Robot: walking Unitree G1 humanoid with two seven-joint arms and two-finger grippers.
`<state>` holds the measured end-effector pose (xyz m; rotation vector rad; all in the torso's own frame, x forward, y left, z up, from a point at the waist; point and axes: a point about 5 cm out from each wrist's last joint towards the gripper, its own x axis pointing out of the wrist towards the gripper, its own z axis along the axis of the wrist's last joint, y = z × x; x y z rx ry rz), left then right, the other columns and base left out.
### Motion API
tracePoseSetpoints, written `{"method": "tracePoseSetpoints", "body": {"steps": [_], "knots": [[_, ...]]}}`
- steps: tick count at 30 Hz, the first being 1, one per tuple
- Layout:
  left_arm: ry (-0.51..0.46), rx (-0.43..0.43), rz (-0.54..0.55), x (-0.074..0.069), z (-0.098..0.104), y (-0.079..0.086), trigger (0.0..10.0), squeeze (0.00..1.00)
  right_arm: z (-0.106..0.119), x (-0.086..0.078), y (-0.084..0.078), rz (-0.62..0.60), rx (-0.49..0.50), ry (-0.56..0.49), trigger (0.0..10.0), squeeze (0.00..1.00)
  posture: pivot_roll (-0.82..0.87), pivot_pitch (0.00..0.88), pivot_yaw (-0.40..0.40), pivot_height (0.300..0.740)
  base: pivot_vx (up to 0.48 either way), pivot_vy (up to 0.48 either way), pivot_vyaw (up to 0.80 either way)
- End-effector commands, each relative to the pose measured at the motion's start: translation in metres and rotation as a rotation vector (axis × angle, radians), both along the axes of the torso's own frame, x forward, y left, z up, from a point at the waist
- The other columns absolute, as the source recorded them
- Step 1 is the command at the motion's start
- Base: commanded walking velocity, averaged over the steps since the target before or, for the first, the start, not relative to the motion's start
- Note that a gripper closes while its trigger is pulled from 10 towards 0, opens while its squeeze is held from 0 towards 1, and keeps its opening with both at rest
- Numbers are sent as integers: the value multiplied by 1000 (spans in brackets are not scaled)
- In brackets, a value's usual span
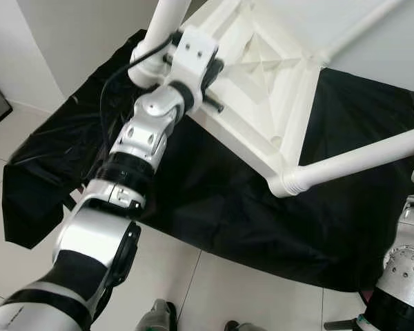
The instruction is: Building children table
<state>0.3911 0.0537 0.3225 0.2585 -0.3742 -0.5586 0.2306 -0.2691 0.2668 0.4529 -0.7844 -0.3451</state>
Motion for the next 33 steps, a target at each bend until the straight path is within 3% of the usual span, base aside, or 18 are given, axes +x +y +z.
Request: {"method": "tracePoseSetpoints", "body": {"steps": [1, 5, 6, 9, 10, 12, 13, 20, 21, 24, 29, 30, 31, 32, 33], "knots": [[-90, -113, 183, 2, 38, 36, 10000, 0, -91, -17, -49, -238, 205, 394, 0, 0, 80, 176, 35, 740, 0, 0, 0], [-98, -107, 150, -2, 44, 22, 10000, 0, -110, -11, -41, -193, 202, 445, 0, 0, 81, 176, 34, 740, 0, 0, 0], [-98, -121, 115, -5, 49, 10, 10000, 0, -125, -5, -35, -157, 242, 468, 0, 0, 81, 176, 34, 740, 0, 0, 0], [-95, -126, 104, -6, 51, 6, 10000, 0, -131, -3, -32, -144, 254, 480, 0, 0, 81, 176, 34, 740, 0, 0, 0], [-94, -134, 61, -10, 56, -8, 10000, 0, -147, 4, -21, -94, 320, 509, 0, 0, 81, 176, 34, 740, 0, 0, 0], [-94, -134, 61, -10, 56, -8, 10000, 0, -147, 4, -21, -94, 320, 509, 0, 0, 81, 176, 34, 740, 0, 0, 0], [-87, -148, 22, -14, 58, -17, 10000, 0, -160, 11, -12, -52, 389, 520, 0, 0, 96, 173, 39, 740, 0, 0, 0], [-79, -139, -24, -19, 59, -31, 10000, 0, -171, 22, 8, 13, 460, 507, 0, 0, 100, 165, 42, 740, 0, 0, 0], [-79, -139, -24, -19, 59, -31, 10000, 0, -171, 22, 8, 13, 460, 507, 0, 0, 100, 165, 42, 740, 0, 0, 0], [-72, -123, -39, -21, 58, -36, 10000, 0, -175, 20, 6, 45, 628, 394, 0, 0, 107, 161, 40, 740, 0, 0, 0], [-67, -121, -43, -22, 58, -37, 10000, 0, -177, 19, 6, 64, 664, 377, 0, 0, 104, 160, 42, 740, 0, 0, 0], [-60, -120, -58, -24, 57, -41, 10000, 0, -184, 20, 11, 97, 699, 399, 1176, 0, 102, 159, 44, 740, 0, 0, 0], [-56, -123, -63, -24, 57, -42, 10000, 0, -186, 21, 12, 110, 719, 405, 1176, 0, 102, 159, 44, 740, 0, 0, 0], [-57, -119, -67, -25, 57, -43, 10000, 0, -187, 22, 14, 120, 714, 407, 10000, 0, 103, 159, 42, 740, 0, 0, 0], [-57, -119, -67, -25, 57, -43, 10000, 0, -187, 22, 14, 120, 714, 407, 10000, 0, 103, 159, 42, 740, 0, 0, 0]]}}
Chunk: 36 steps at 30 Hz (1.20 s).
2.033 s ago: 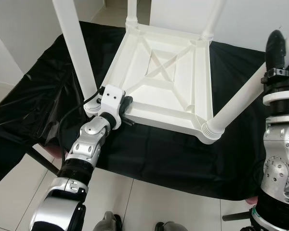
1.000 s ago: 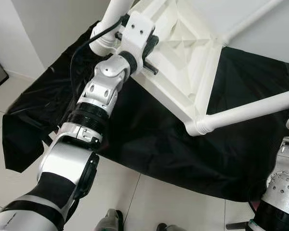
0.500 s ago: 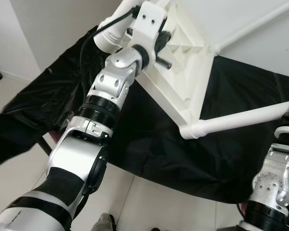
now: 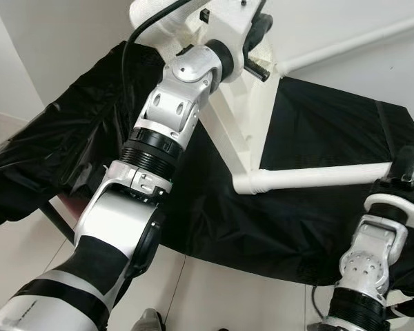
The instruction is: Building children table
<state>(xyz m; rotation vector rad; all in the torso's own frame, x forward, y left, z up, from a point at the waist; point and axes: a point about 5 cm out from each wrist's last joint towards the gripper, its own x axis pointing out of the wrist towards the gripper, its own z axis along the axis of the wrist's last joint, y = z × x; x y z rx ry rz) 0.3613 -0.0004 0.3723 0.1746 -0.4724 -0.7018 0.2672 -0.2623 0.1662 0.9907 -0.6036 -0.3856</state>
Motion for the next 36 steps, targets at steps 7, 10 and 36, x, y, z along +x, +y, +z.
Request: {"method": "tracePoseSetpoints", "body": {"steps": [7, 10, 36], "knots": [[9, -28, 75, 2, 4, 7, 10000, 0, -92, -13, 12, 57, 180, 397, 10000, 0, 109, 158, 42, 740, 0, 0, 0], [9, -14, 55, -1, 2, 4, 10000, 0, -95, -11, 15, 77, 219, 389, 10000, 0, 111, 158, 42, 740, 0, 0, 0], [163, 115, -244, -25, -40, -24, 10000, 0, -86, -28, 28, 179, 291, 240, 10000, 1000, 122, 194, 51, 740, 0, 0, 0]]}}
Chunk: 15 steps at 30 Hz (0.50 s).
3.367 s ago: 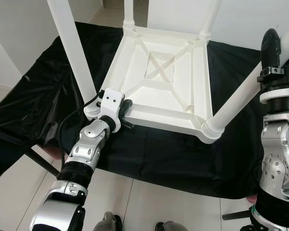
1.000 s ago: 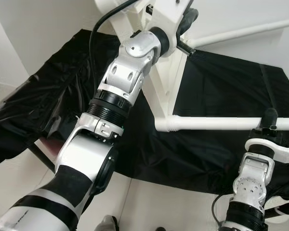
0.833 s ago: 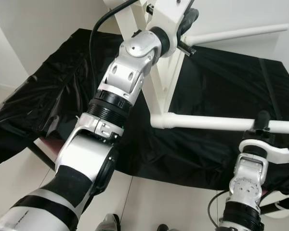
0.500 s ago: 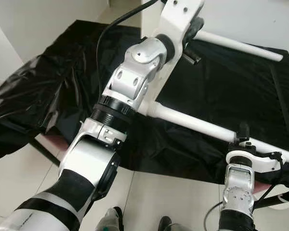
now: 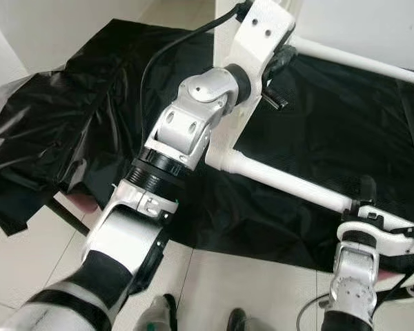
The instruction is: Building children table
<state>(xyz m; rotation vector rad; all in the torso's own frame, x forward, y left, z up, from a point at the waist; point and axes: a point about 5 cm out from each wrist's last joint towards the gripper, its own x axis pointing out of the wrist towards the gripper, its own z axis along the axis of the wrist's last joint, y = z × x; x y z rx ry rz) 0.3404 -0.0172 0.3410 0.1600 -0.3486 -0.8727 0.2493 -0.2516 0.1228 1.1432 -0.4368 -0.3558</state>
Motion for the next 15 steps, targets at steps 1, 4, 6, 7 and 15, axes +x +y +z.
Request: {"method": "tracePoseSetpoints", "body": {"steps": [1, 4, 6, 7, 15], "knots": [[41, 45, -93, -4, -9, -7, 10000, 0, -42, -10, 18, 53, 135, 162, 10000, 1000, 122, 194, 51, 740, 0, 0, 0], [79, 70, -165, -12, -21, -10, 10000, 0, -34, -13, 23, 106, 98, 108, 10000, 114, 121, 194, 54, 740, 0, 0, 0], [100, 67, -216, -18, -27, -11, 10000, 1000, -29, -16, 26, 133, 78, 77, 10000, 0, 120, 197, 56, 740, 0, 0, 0], [100, 67, -216, -18, -27, -11, 10000, 1000, -29, -16, 26, 133, 78, 77, 10000, 0, 120, 197, 56, 740, 0, 0, 0], [144, 154, -376, -41, -52, -13, 10000, 1000, -21, -27, 34, 241, 4, 23, 10000, 0, 122, 199, 58, 740, 0, 0, 0]]}}
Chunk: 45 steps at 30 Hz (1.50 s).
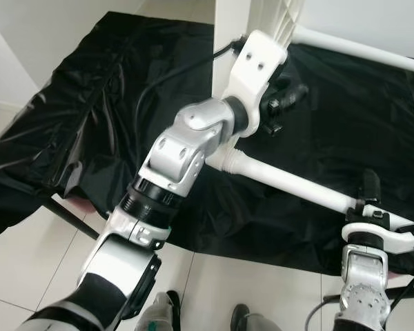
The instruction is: Building children table
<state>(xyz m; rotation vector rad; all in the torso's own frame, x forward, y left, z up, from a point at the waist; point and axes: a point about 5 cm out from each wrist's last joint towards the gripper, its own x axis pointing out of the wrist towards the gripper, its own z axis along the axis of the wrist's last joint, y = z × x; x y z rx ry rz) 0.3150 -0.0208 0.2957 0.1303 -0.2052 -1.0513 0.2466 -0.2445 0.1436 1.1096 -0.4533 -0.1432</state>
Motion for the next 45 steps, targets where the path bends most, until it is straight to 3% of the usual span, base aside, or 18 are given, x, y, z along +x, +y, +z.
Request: {"method": "tracePoseSetpoints", "body": {"steps": [1, 7, 8, 19, 21, 22, 29, 39, 45], "knots": [[4, 105, -239, -20, -13, -9, 10000, 1000, -42, -26, 26, 98, 66, 144, 10000, 0, 121, 198, 59, 740, 0, 0, 0], [1, 169, -280, -28, -28, -9, 10000, 1000, -44, -32, 25, 114, 53, 156, 10000, 0, 123, 197, 58, 740, 0, 0, 0], [-4, 196, -293, -31, -33, -9, 10000, 0, -44, -35, 24, 121, 49, 156, 10000, 0, 121, 196, 58, 740, 0, 0, 0], [-45, 299, -382, -46, -55, -12, 10000, 0, -42, -40, 24, 132, 41, 149, 10000, 0, 114, 196, 62, 740, 0, 0, 0], [-74, 349, -346, -44, -62, -14, 10000, 0, -40, -40, 23, 131, 40, 144, 10000, 0, 115, 196, 63, 740, 0, 0, 0], [-141, 434, -248, -36, -71, -19, 10000, 0, -36, -40, 24, 135, 35, 129, 10000, 0, 113, 196, 64, 740, 0, 0, 0], [-240, 523, -96, -24, -82, -30, 10000, 0, -31, -43, 27, 140, 35, 114, 10000, 0, 104, 198, 67, 740, 0, 0, 0], [-285, 537, 21, -14, -88, -41, 10000, 0, -25, -46, 31, 146, 33, 95, 10000, 0, 90, 201, 71, 740, 0, 0, 0], [-335, 516, 109, -2, -84, -51, 10000, 0, -16, -56, 43, 211, 9, 54, 10000, 0, 70, 203, 73, 740, 0, 0, 0]]}}
